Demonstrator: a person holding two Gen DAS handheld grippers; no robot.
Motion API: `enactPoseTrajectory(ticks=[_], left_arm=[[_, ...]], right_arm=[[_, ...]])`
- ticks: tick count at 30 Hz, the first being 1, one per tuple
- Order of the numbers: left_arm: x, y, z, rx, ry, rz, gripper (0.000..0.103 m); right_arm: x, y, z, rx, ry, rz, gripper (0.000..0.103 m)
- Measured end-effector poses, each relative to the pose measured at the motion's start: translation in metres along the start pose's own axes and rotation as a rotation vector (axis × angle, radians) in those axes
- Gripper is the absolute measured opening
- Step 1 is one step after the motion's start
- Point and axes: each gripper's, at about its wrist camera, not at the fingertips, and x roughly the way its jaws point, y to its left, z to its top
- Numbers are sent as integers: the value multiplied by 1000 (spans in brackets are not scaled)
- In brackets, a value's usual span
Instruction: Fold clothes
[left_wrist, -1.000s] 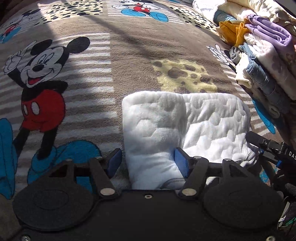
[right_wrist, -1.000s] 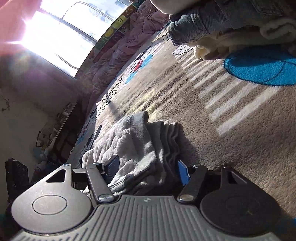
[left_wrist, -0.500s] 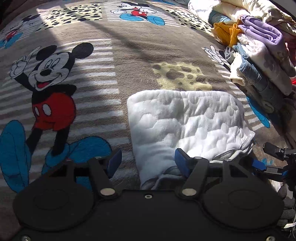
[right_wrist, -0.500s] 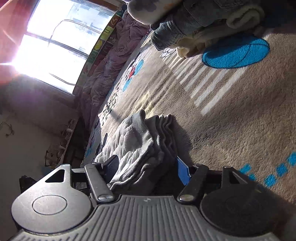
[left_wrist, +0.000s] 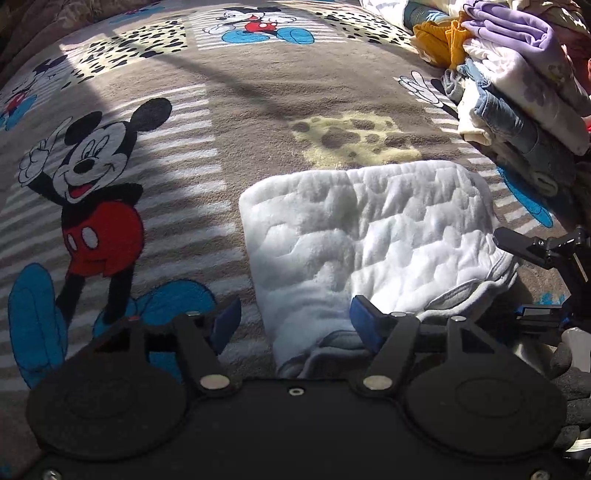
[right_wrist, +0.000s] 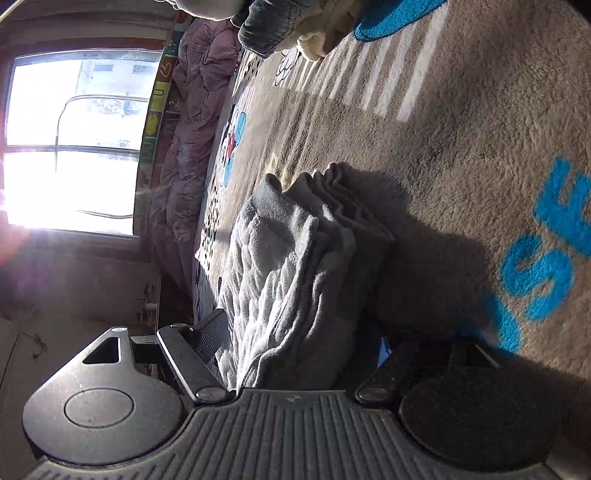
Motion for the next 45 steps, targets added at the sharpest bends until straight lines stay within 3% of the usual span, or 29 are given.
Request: enactPoseTrajectory(ticks=[3, 5, 7, 10, 13, 16, 23, 32, 35, 39, 41, 45], left_arm=[[1, -2, -1, 16, 2, 11, 68], [1, -5, -1, 28, 2, 20, 68], [1, -8, -1, 48, 1, 25, 68], [2, -8, -3, 54, 4, 27, 68], [-1, -5, -5, 52, 7, 5, 68], [-2, 1, -8, 27, 14, -34, 70], [5, 10, -9, -31, 55, -108, 73], [25, 34, -11, -153, 100, -275, 79], [25, 63, -22, -348, 39, -432, 79], [32, 97, -60, -578, -76, -606, 76], [33, 108, -79, -656, -136, -660, 59], [29, 95, -74, -597, -100, -682, 57]], right_arm=[[9, 5, 0, -27, -30, -29, 75], [15, 9, 0, -44, -51, -48, 67], [21, 12, 0, -62, -71, -67, 65], [24, 14, -1, -70, -98, -78, 44], [6, 2, -3, 4, -110, -16, 34], [-16, -10, -9, 69, -126, 42, 32], [-33, -34, -34, 66, -175, 21, 31], [-26, -29, -16, 66, -139, 7, 29], [-23, -28, -11, 38, -129, 9, 29], [-22, -25, -6, -9, -116, 10, 29], [-21, -24, -4, -30, -109, 11, 29], [-20, -16, -2, -88, -92, 10, 31]])
